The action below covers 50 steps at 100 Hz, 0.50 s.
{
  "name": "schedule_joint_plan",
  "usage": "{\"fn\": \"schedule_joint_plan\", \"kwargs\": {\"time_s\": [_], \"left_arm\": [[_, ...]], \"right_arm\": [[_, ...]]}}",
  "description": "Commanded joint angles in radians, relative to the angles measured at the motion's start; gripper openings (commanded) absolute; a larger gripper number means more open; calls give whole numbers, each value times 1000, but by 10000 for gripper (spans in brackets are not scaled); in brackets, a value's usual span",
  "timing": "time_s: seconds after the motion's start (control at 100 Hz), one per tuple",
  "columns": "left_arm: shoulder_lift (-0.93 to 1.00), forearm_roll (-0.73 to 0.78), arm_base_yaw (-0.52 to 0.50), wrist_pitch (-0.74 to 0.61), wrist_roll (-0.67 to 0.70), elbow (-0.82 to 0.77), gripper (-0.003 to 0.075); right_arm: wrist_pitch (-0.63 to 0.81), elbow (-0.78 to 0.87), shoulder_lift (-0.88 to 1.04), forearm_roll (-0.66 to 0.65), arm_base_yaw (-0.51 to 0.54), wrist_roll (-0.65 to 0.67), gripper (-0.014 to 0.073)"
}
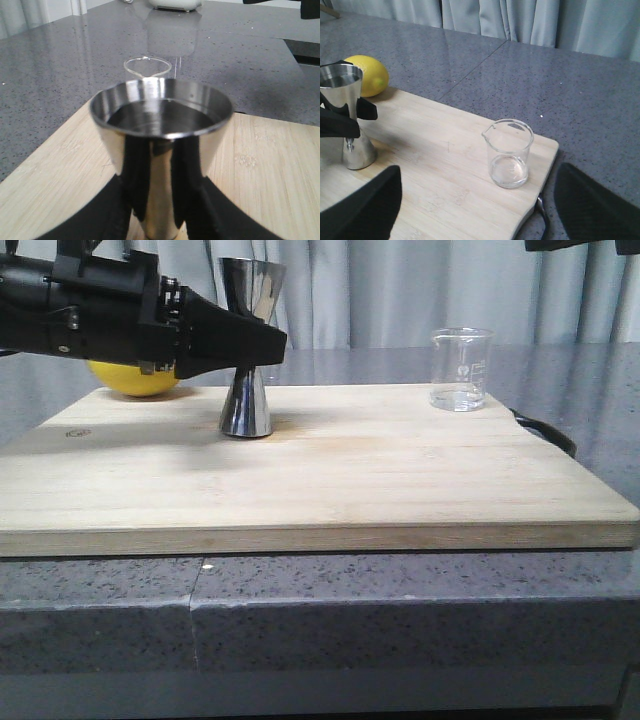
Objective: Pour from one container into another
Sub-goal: 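Lower the filled jigger onto the board with the left gripper, then open the left gripper and withdraw it upward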
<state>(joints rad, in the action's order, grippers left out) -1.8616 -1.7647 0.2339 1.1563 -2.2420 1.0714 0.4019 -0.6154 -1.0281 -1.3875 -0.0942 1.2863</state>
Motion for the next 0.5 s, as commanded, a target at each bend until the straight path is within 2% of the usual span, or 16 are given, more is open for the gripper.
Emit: {"fn": "schedule_joint_plan", "kwargs": {"time_s": [0.0, 0.18, 0.31, 0.49], "left_arm": [[41, -76, -5, 123, -2, 29, 274], [43, -39, -5, 113, 2, 29, 358], [65, 10, -5, 36, 66, 29, 449], [135, 135, -5, -86, 182, 29, 466]], "right_arm": [[7, -28, 20, 17, -2, -1, 562], [-15, -28, 20, 20, -2, -1, 562], [-25, -45, 26, 21, -2, 46, 562], [-59, -77, 36, 15, -2, 148, 562]]}}
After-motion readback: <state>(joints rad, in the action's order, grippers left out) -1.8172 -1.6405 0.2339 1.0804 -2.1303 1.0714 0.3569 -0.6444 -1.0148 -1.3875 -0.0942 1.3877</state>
